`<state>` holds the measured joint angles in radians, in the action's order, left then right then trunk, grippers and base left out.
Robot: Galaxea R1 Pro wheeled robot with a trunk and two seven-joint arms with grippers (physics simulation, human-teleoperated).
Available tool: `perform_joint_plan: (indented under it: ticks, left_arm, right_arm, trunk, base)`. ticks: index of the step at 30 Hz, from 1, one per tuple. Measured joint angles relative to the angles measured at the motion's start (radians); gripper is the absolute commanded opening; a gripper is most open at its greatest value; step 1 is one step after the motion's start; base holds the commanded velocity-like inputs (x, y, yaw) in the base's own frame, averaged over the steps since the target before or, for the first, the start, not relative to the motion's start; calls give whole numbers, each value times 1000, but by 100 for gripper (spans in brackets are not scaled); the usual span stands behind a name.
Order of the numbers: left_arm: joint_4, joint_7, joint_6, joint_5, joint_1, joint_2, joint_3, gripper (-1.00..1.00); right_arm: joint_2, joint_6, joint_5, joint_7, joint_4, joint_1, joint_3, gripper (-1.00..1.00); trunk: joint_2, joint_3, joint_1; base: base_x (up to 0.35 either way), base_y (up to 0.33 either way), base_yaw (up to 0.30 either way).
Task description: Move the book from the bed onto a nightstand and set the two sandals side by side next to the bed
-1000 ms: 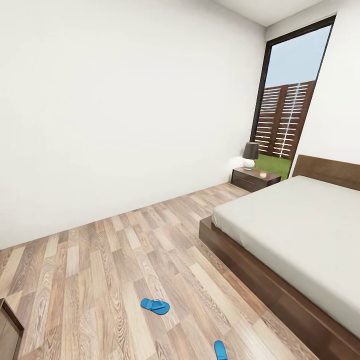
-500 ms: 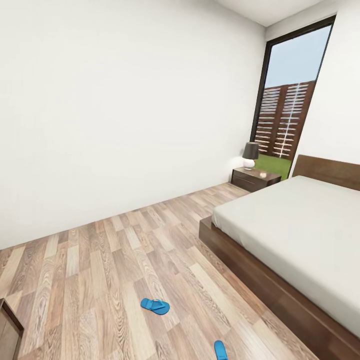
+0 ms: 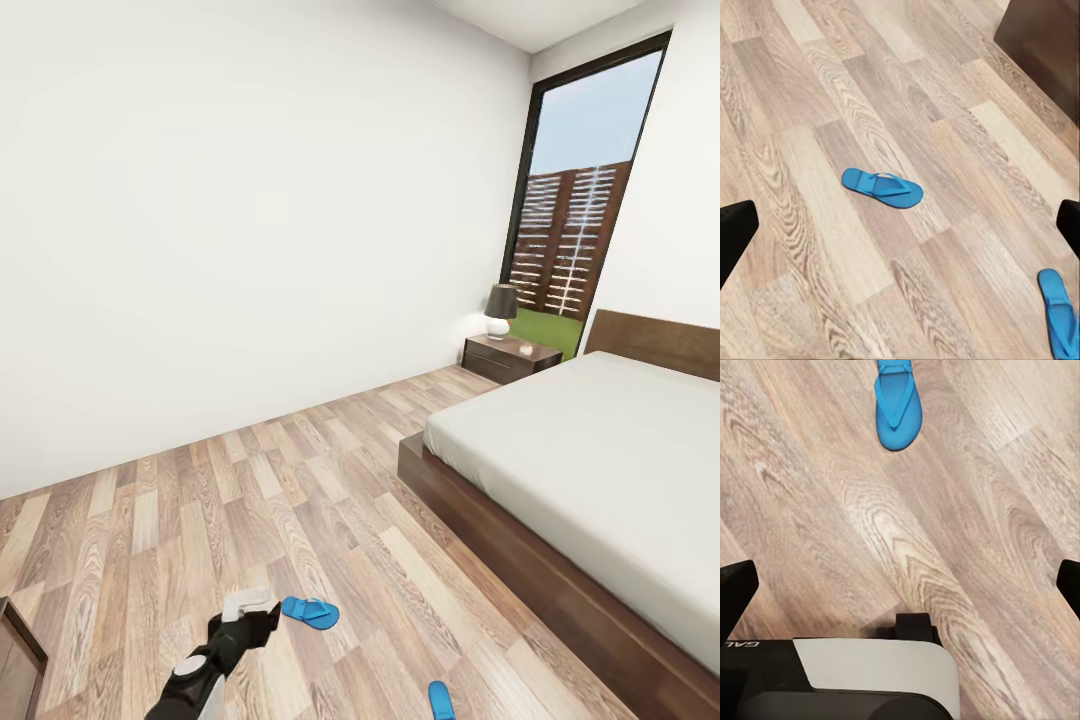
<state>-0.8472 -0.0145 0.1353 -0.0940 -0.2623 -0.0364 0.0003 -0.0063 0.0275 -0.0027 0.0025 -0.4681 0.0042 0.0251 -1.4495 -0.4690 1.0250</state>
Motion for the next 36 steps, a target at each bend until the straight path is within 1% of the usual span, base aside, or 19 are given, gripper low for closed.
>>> perform_joint_plan:
  ticks: [4,7,8,10,12,13,14,15,17,19,22,23,24,25,28,30,31,33,36]
  left_arm:
    - [8,-23,78,-5,-55,9,1,100]
    - [9,-144,101,-19,-65,25,1,100]
    - [9,-234,105,-27,-67,35,1,100]
    - [9,-341,108,-33,-68,50,1,100]
    - [10,-556,121,-40,-69,90,2,100]
    - [10,-681,140,-49,-70,123,3,100]
    - [10,-717,147,-55,-70,134,5,100]
    - [9,-794,161,-96,-70,158,24,100]
    - [8,-829,167,-151,-70,171,59,100]
    - [8,-840,169,-178,-70,175,81,100]
    - [8,-848,170,-196,-70,176,97,100]
    - [8,-850,171,-203,-70,177,103,100]
    - [8,-851,171,-204,-70,177,104,100]
    - [8,-852,171,-206,-70,177,106,100]
    - [7,-854,173,-208,-70,177,108,100]
    - [7,-854,173,-208,-70,177,109,100]
    - [7,-854,173,-208,-70,177,109,100]
    - [7,-855,175,-211,-70,177,110,100]
    - [7,-856,177,-214,-70,176,107,100]
  right_arm:
    - [-1,0,0,-1,0,0,0,100]
    - [-1,0,0,-1,0,0,1,100]
    - [-2,0,0,-1,0,0,1,100]
    - [-2,0,0,-1,0,0,1,100]
    - [-3,0,0,0,0,0,1,100]
    - [-3,0,0,0,0,0,1,100]
    - [-3,0,0,0,0,0,1,100]
    - [-3,0,0,0,0,0,0,100]
    - [-3,-1,1,0,-8,0,-1,100]
    - [-3,-9,3,-1,-39,0,-2,100]
    - [0,-30,7,-5,-129,-2,-3,100]
    - [2,-74,7,-9,-198,-5,-2,100]
    - [3,-100,6,-9,-220,-8,-2,100]
    - [4,-160,5,-11,-248,-23,-2,100]
    - [4,-308,3,-13,-281,-110,-2,100]
    - [5,-348,3,-14,-282,-159,-2,100]
    - [5,-374,4,-14,-272,-209,-2,100]
    - [5,-408,7,-15,-213,-349,-3,100]
    - [5,-421,9,-15,-158,-427,-4,100]
  trunk:
    - [0,0,0]
    - [0,0,0]
    - [0,0,0]
    - [0,0,0]
    - [0,0,0]
    - [0,0,0]
    - [0,0,0]
    - [0,0,0]
    - [0,0,0]
    - [0,0,0]
    - [0,0,0]
    - [0,0,0]
    - [0,0,0]
    - [0,0,0]
    - [0,0,0]
    - [0,0,0]
    - [0,0,0]
    - [0,0,0]
    - [0,0,0]
  base:
    - [0,0,0]
    - [0,0,0]
    - [0,0,0]
    - [0,0,0]
    - [0,0,0]
    - [0,0,0]
    - [0,0,0]
    - [0,0,0]
    - [0,0,0]
    - [0,0,0]
    - [0,0,0]
    - [0,0,0]
    - [0,0,0]
    - [0,0,0]
    - [0,0,0]
    - [0,0,0]
    - [0,0,0]
    - [0,0,0]
    - [0,0,0]
